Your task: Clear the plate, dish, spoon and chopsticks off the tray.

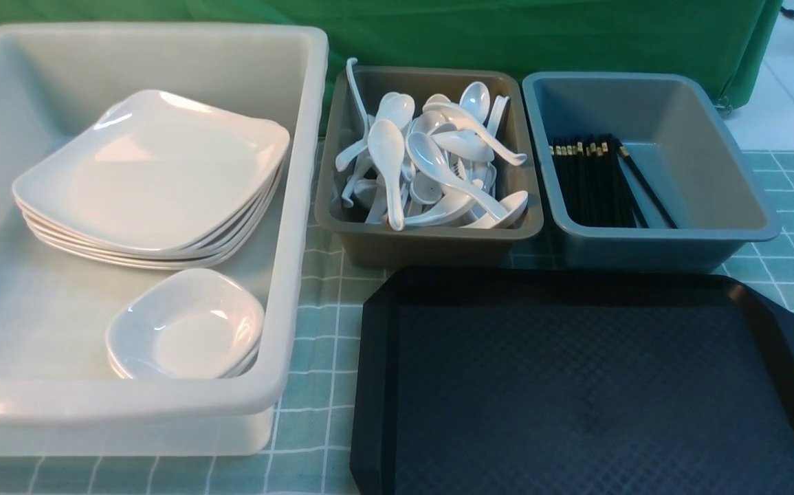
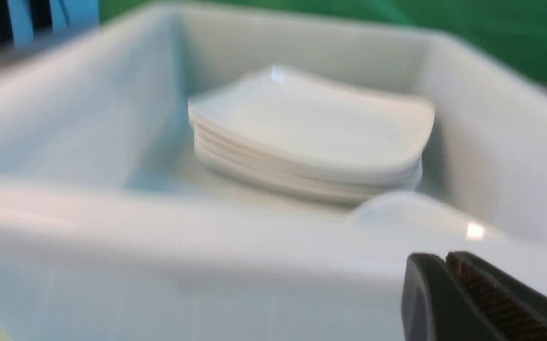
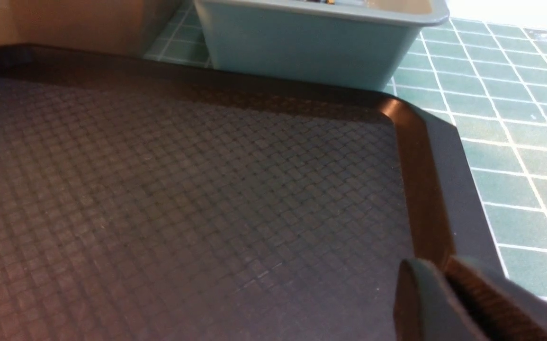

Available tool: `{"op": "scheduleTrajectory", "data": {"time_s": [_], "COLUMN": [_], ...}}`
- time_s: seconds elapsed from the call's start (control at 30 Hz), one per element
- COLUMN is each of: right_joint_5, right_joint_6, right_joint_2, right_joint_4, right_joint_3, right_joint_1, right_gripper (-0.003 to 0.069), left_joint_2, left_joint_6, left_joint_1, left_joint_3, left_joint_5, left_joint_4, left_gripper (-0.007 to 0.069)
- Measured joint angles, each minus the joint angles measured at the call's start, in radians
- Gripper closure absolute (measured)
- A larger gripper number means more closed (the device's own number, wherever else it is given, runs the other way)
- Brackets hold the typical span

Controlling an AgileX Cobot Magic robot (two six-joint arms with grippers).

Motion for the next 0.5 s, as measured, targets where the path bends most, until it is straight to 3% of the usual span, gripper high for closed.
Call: {"op": "scheduleTrajectory", "data": {"time_s": [0.5], "right_joint_5": [0.0], "right_joint_6": [0.0], "right_joint_2": [-0.001], "right_joint_4": [0.0], "right_joint_3": [0.0], "right_joint_1": [0.0], "right_gripper": [0.051], "left_joint_2": [-0.001], "left_joint_6": [-0.003], "left_joint_1": [0.001], "left_joint_3": [0.004], "left_joint_5": [0.013], "left_joint_4": [-0.008], "left_gripper": [0.0609]}}
